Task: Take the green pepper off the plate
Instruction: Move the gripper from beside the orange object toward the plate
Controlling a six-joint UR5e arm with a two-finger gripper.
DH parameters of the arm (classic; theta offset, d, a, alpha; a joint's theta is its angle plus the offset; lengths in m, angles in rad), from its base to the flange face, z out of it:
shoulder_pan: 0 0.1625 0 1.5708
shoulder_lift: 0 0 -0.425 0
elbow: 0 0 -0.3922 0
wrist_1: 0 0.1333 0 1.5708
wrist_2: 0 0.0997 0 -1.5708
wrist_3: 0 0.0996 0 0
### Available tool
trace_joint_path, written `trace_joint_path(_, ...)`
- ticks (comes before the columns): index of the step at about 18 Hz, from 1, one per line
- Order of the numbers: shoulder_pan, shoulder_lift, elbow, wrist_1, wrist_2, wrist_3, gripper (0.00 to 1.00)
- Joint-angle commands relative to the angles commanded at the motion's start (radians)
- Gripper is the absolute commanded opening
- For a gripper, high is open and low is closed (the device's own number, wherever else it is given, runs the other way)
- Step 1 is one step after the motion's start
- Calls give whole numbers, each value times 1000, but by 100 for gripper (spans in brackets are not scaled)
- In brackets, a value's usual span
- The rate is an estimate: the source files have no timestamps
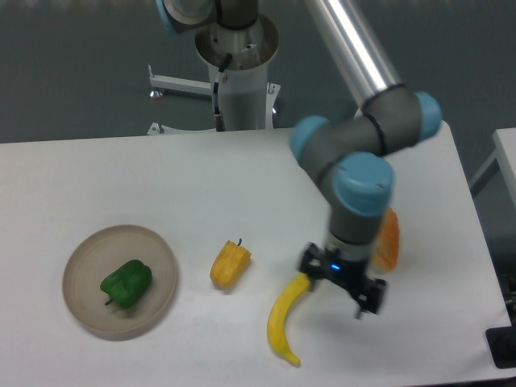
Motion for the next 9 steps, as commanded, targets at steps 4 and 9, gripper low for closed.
trace_joint_path(4,-74,57,-103,28,-42,-143,100)
trace_joint_path(9,-178,46,-168,107,-45,-250,100)
